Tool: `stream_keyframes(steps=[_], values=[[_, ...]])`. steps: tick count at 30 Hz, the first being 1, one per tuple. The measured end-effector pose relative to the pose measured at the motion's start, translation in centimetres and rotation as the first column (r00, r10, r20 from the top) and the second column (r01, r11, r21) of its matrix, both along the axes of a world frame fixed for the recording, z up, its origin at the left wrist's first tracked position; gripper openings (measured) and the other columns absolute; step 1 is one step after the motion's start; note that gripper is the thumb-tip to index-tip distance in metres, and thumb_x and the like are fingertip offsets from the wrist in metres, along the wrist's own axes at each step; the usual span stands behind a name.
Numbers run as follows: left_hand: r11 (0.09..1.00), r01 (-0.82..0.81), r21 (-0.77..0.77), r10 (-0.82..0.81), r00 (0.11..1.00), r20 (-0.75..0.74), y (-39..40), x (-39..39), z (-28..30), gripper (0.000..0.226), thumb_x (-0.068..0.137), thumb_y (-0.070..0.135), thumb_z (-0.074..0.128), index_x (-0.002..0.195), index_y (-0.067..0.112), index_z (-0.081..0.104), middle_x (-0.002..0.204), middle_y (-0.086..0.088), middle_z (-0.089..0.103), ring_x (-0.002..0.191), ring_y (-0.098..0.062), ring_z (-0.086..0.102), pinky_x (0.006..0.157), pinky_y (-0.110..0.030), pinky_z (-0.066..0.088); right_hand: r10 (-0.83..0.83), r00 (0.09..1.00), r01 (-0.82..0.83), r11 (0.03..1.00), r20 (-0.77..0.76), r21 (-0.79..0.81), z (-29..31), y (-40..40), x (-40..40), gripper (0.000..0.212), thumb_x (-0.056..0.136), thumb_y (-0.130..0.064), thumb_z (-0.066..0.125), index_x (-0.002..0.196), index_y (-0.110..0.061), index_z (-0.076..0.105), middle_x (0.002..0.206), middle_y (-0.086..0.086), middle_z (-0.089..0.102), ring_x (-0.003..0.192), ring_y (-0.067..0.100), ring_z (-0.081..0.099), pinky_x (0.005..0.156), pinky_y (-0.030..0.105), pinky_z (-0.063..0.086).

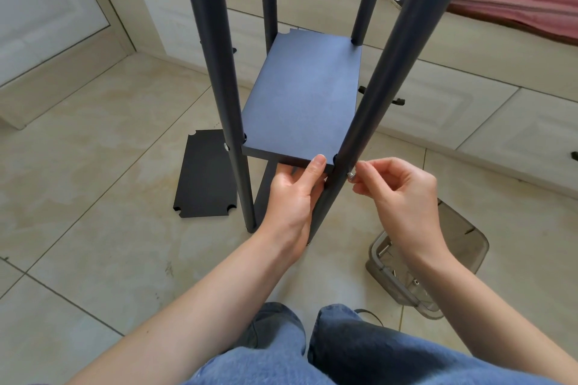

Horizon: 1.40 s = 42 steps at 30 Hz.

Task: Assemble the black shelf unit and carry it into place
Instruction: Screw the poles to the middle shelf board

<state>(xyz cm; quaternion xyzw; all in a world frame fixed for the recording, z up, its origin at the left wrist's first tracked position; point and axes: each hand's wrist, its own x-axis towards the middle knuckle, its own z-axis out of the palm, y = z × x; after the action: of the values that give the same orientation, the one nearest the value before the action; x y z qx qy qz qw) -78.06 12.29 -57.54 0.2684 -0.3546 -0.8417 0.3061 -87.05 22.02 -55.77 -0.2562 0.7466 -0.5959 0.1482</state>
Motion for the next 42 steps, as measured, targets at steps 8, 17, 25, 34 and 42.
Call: stream_keyframes(steps=[8, 17, 25, 34, 42], values=[[1.0, -0.01, 0.003, 0.01, 1.0, 0.005, -0.1, -0.1, -0.2, 0.018, 0.101, 0.014, 0.057, 0.119, 0.012, 0.055, 0.097, -0.002, 0.074, 0.092, -0.017, 0.073, 0.075, -0.018, 0.055, 0.033, 0.998, -0.03, 0.999, -0.059, 0.045, -0.5, 0.6, 0.6, 0.006, 0.085, -0.012, 0.075, 0.091, -0.014, 0.074, 0.08, -0.002, 0.075, 0.078, 0.011, 0.073, 0.08, 0.038, 0.06], [1.0, 0.006, -0.013, -0.006, 1.0, 0.003, -0.1, 0.1, -0.3, 0.012, 0.101, 0.014, 0.056, 0.113, 0.013, 0.056, 0.093, -0.003, 0.074, 0.088, -0.018, 0.073, 0.076, -0.02, 0.056, 0.076, 0.986, -0.05, 0.984, -0.151, 0.169, -1.3, -0.1, 1.1, 0.03, 0.101, -0.024, 0.052, 0.079, -0.014, 0.07, 0.068, -0.006, 0.071, 0.068, 0.006, 0.067, 0.071, 0.033, 0.055], [1.0, 0.009, -0.023, -0.009, 1.0, -0.003, -0.2, -0.2, -0.1, 0.018, 0.101, 0.013, 0.055, 0.119, 0.01, 0.053, 0.103, -0.01, 0.07, 0.091, -0.023, 0.072, 0.079, -0.023, 0.056, 0.165, 0.946, -0.09, 0.961, -0.278, 0.262, -1.8, 0.3, 0.6, 0.019, 0.101, -0.021, 0.052, 0.086, -0.014, 0.062, 0.075, -0.004, 0.066, 0.072, 0.012, 0.062, 0.068, 0.035, 0.05], [0.999, 0.027, -0.024, -0.027, 0.999, -0.025, -0.4, -0.1, -0.2, 0.014, 0.102, 0.015, 0.054, 0.116, 0.01, 0.053, 0.096, -0.006, 0.072, 0.084, -0.019, 0.073, 0.074, -0.021, 0.056, 0.23, 0.942, -0.157, 0.946, -0.246, 0.284, -1.2, 0.0, 0.3, 0.034, 0.104, -0.02, 0.042, 0.077, -0.014, 0.062, 0.068, -0.002, 0.062, 0.069, 0.011, 0.056, 0.064, 0.024, 0.041], [0.999, 0.025, -0.021, -0.026, 0.999, -0.037, -0.2, -0.2, 0.0, 0.026, 0.102, 0.015, 0.053, 0.126, 0.006, 0.049, 0.099, -0.007, 0.07, 0.082, -0.017, 0.073, 0.073, -0.02, 0.056, 0.297, 0.868, -0.104, 0.892, -0.397, 0.44, -1.3, 0.1, 0.2, 0.029, 0.104, -0.028, 0.037, 0.089, -0.013, 0.058, 0.08, 0.001, 0.06, 0.077, 0.022, 0.056, 0.07, 0.044, 0.047]])
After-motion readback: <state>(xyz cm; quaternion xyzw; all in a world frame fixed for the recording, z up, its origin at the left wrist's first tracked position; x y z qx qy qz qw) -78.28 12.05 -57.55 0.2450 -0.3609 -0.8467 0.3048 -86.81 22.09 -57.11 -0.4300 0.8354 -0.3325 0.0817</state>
